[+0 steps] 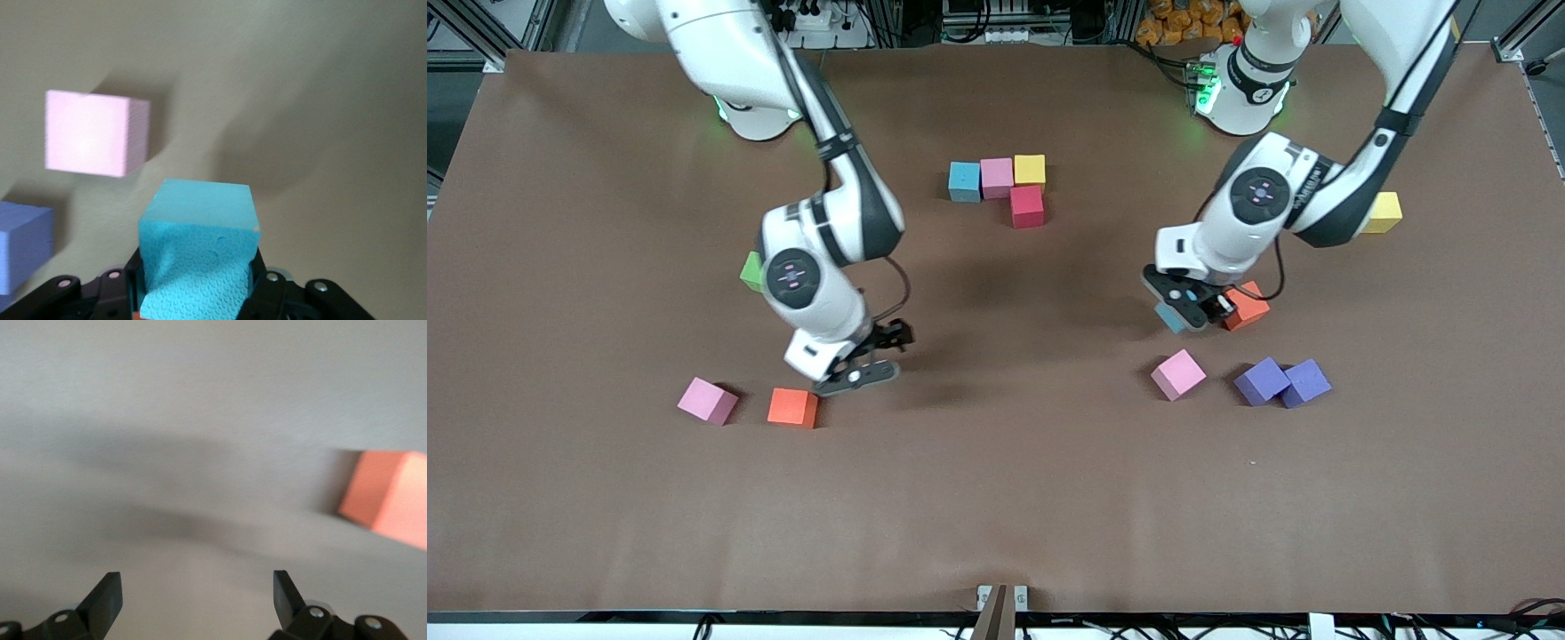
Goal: Form number 2 with 11 blocks
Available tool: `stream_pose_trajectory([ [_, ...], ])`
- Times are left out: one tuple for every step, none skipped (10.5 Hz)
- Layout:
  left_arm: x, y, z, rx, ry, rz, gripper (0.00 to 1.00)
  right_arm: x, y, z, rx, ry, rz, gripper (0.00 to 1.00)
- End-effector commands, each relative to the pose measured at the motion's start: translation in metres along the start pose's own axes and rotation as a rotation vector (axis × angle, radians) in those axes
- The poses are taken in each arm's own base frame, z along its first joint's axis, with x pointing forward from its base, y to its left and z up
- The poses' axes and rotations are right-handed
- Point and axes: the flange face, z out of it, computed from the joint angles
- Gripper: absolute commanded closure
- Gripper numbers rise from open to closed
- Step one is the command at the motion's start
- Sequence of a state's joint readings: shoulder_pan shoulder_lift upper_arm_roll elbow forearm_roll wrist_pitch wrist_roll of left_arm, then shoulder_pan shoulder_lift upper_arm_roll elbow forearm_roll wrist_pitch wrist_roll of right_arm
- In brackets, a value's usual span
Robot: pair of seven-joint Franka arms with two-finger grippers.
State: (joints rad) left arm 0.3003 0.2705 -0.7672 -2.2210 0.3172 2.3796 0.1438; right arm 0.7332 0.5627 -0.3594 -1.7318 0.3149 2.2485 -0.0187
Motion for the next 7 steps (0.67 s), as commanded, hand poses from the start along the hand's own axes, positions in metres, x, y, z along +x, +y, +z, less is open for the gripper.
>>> stream_pose_trajectory([
  [0.023,0.047,-0.010,-0.025,-0.002,-0.144,0.77,0.005,0.039,-0.015,-0.004,0.005,0.007,0.00],
  [0.034,0.068,-0.012,-0.051,0.005,-0.215,0.77,0.008,0.066,-0.018,-0.018,0.011,0.040,0.00],
  [0.042,0.093,-0.010,-0.104,-0.009,-0.323,0.77,0.011,0.091,-0.018,-0.032,0.018,0.077,0.00],
  [0.051,0.113,-0.013,-0.134,-0.012,-0.411,0.77,0.014,0.107,-0.012,-0.036,0.020,0.103,0.00],
  [0.057,0.131,-0.012,-0.149,-0.022,-0.496,0.77,0.022,0.116,-0.009,-0.042,0.036,0.117,0.00],
  [0.059,0.143,-0.010,-0.156,-0.036,-0.580,0.77,0.028,0.129,-0.009,-0.049,0.079,0.137,0.00],
  [0.062,0.160,-0.008,-0.161,-0.050,-0.650,0.77,0.031,0.130,-0.005,-0.058,0.107,0.142,0.00],
])
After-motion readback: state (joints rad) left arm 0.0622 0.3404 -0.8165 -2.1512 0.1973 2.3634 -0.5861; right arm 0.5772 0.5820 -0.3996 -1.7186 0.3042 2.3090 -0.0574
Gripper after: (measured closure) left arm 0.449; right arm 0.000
